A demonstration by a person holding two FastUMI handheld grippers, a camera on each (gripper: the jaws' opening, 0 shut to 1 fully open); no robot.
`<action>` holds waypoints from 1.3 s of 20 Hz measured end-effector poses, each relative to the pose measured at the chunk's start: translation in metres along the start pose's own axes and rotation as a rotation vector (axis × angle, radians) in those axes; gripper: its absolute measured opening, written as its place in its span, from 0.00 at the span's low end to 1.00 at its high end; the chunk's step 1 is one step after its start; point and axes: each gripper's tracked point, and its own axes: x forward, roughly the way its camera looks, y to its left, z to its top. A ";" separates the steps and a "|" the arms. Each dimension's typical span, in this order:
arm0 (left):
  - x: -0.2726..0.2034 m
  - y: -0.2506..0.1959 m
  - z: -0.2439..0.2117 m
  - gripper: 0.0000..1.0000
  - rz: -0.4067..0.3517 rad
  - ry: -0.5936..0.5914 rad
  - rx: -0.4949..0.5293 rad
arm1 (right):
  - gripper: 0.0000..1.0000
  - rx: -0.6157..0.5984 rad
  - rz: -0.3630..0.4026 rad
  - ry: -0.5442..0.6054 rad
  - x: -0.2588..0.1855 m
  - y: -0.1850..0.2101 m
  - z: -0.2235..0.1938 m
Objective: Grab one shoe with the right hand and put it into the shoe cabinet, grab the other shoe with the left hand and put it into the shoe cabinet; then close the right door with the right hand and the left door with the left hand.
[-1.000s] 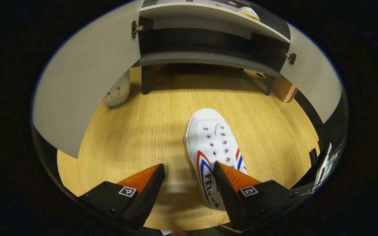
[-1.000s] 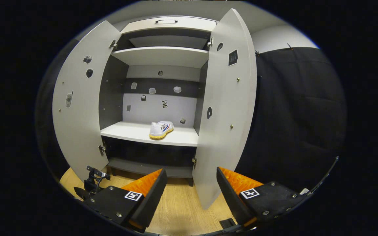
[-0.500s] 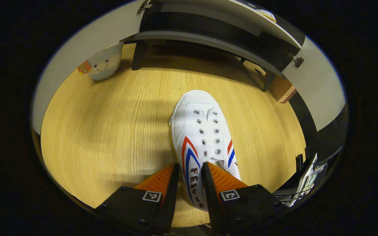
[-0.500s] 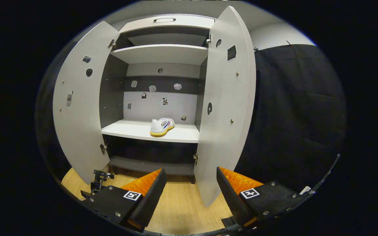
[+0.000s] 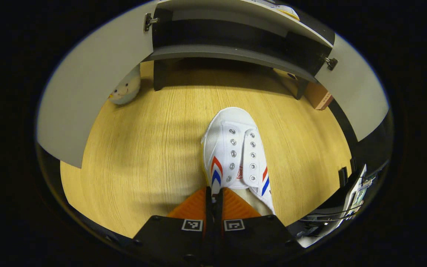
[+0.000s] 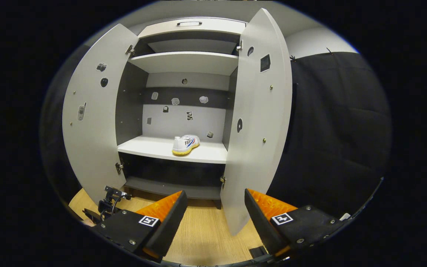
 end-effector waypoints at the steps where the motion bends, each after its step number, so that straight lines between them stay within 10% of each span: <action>1: -0.003 -0.002 0.007 0.07 -0.027 -0.002 -0.023 | 0.95 0.005 0.004 -0.008 0.000 0.000 0.003; 13: -0.168 -0.013 0.188 0.07 -0.140 -0.294 0.000 | 0.94 0.050 0.059 -0.079 0.003 0.011 0.021; 26: -0.211 -0.061 0.365 0.06 -0.159 -0.516 0.053 | 0.94 0.052 0.073 -0.167 -0.003 0.006 0.042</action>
